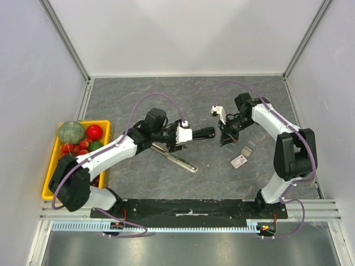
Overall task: Load the staples into the stapler
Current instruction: Pick up the staple from the center of the board.
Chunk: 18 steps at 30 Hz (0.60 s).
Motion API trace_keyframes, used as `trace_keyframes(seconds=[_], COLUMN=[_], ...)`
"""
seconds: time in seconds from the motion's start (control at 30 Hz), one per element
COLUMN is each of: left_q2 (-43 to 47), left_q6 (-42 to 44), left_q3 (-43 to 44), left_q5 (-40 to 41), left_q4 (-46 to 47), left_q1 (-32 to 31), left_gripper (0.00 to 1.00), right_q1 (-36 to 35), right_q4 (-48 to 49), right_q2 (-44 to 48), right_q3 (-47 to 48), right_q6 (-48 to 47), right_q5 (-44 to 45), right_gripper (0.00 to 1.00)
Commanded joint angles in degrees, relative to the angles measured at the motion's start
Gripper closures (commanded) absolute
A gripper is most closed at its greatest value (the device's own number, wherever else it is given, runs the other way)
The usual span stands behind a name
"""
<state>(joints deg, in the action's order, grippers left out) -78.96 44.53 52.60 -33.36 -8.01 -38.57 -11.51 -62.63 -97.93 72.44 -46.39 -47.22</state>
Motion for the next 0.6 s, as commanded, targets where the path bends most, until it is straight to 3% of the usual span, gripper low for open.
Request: trace_keyframes(seconds=[0.0,0.07,0.13,0.27,0.57], left_q2=[-0.58,0.20,0.38,0.82,1.61], left_q6=[2.67,2.23,0.91,-2.25,-5.24], left_q3=[0.15,-1.35,-3.02,-3.91,-4.17], left_q5=[-1.62,-1.70,-1.27,-0.91,-0.83], left_q4=[3.96,5.10,6.78,7.75,7.75], left_q1=[-1.25,-1.42,-1.51,-1.77,-2.57], left_gripper=[0.24,0.24,0.23,0.23,0.23], right_q1=[-0.01,0.08,-0.01,0.08,-0.01], right_q4=[14.93,18.84,21.14,24.40,23.26], right_q2=[4.49,5.20,4.42,3.45,1.08], right_q3=[-2.73,-5.90,-7.22,-8.90,-10.48], right_q6=[11.65,13.51,14.31,14.14,10.97], right_q5=[14.13,23.72,27.95,31.56,32.10], right_gripper=[0.96,0.86,0.84,0.72,0.64])
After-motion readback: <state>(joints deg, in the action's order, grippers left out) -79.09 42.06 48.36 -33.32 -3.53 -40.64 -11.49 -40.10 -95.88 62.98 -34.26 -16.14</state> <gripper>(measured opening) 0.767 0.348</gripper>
